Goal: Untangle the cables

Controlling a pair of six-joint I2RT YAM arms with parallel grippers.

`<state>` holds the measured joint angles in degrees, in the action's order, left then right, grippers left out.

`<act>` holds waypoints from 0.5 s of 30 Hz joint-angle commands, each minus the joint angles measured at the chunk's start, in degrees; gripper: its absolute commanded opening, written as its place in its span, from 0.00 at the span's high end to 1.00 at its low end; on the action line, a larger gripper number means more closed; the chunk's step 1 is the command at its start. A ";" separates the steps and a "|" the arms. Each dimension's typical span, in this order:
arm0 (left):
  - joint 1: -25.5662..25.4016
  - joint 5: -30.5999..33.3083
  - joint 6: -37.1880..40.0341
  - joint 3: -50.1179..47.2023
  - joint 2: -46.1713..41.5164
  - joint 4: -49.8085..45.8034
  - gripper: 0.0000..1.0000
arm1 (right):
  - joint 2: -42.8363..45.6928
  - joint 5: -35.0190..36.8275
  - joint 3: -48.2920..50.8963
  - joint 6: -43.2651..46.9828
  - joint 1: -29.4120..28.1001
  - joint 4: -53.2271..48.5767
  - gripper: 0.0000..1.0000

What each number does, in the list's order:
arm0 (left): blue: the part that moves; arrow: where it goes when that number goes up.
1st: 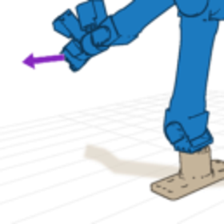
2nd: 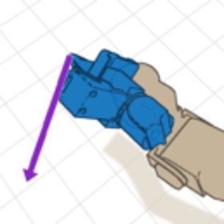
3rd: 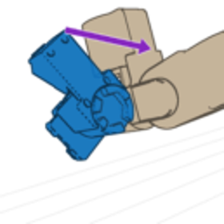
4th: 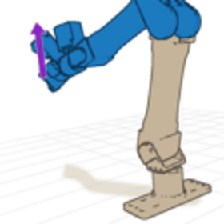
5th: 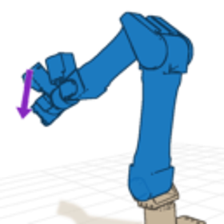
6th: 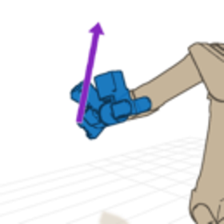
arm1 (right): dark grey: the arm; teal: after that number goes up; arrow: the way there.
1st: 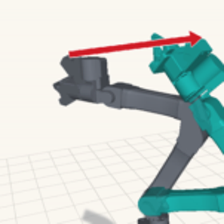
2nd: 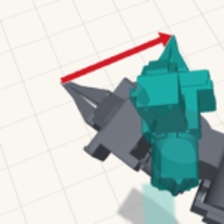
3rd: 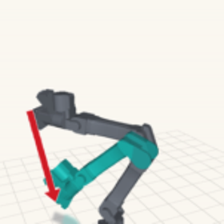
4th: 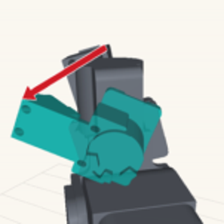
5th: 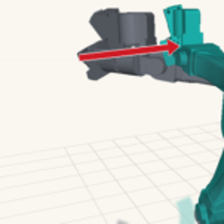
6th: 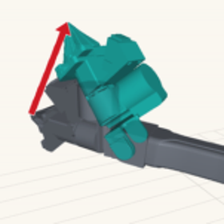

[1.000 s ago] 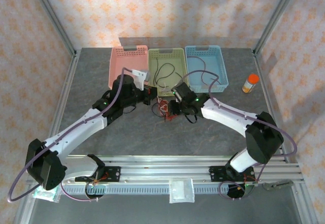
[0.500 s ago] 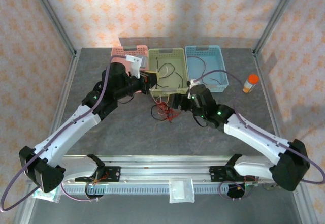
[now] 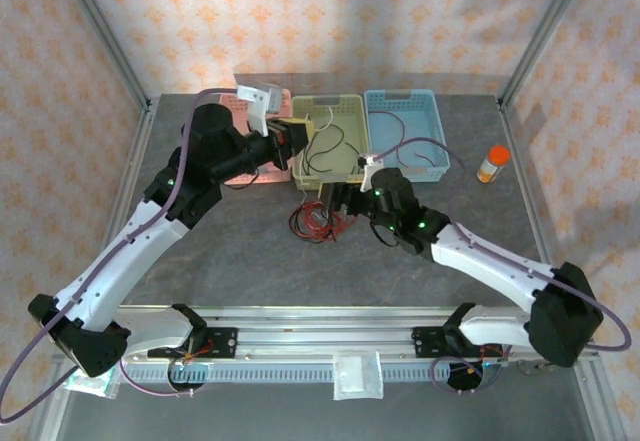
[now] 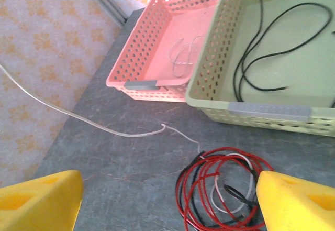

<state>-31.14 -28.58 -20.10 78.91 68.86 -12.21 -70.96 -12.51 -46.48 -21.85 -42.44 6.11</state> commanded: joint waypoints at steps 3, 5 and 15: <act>0.20 -2.14 -1.42 4.84 -0.32 -1.46 1.00 | -7.05 -4.57 -3.96 0.22 -0.53 8.11 0.15; 0.15 -2.44 -1.75 6.33 -0.18 -1.50 1.00 | -10.11 -4.87 -5.44 -0.07 -0.89 9.42 0.17; 0.20 -3.14 -1.85 17.37 1.21 -3.50 1.00 | -23.91 -3.30 -12.29 -5.06 -1.50 15.14 0.28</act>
<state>-31.14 -30.85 -21.87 91.90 69.56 -14.39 -92.66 -17.82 -56.53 -24.45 -43.46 18.02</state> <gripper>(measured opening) 0.050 0.739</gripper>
